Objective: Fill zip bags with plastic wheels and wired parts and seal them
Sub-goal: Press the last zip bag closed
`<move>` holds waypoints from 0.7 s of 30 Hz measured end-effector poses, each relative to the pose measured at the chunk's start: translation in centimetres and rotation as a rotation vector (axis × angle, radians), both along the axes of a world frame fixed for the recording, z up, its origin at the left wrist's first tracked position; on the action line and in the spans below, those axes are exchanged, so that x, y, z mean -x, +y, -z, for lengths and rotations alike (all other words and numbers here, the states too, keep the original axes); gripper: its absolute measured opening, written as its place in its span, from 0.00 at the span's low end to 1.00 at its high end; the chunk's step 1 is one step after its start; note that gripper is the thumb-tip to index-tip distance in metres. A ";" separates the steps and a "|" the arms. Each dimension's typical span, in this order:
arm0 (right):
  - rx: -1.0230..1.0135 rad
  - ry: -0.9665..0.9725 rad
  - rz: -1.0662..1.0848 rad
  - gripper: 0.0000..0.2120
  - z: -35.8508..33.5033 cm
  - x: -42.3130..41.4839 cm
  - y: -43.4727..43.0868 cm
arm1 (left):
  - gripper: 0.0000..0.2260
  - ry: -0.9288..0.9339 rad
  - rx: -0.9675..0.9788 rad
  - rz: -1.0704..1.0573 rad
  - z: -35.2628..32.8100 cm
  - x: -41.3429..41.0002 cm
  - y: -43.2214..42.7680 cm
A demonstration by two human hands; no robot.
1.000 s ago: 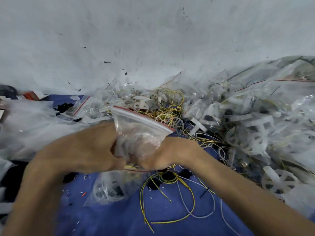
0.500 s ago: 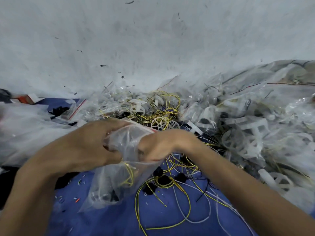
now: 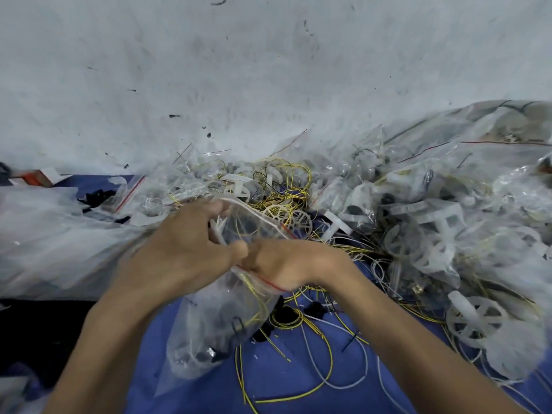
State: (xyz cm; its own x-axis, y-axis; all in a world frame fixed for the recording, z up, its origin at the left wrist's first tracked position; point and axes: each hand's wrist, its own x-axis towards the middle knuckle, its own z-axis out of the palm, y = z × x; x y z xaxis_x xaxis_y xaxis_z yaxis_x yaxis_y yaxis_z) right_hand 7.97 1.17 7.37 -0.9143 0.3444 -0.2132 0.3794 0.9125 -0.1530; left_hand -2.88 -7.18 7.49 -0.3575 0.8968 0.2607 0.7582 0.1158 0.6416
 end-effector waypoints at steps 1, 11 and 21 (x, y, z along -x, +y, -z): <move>-0.072 0.148 -0.008 0.11 0.0 -0.3 0.1 | 0.31 -0.012 -0.020 -0.038 0.0 0.2 0.2; -0.228 0.743 0.473 0.15 4.3 -3.0 -2.1 | 0.09 -0.484 -0.151 -0.033 -0.1 1.6 -0.1; 1.089 1.139 -0.039 0.05 1.5 -5.5 4.4 | 0.20 -0.711 -0.128 0.468 0.8 4.4 5.8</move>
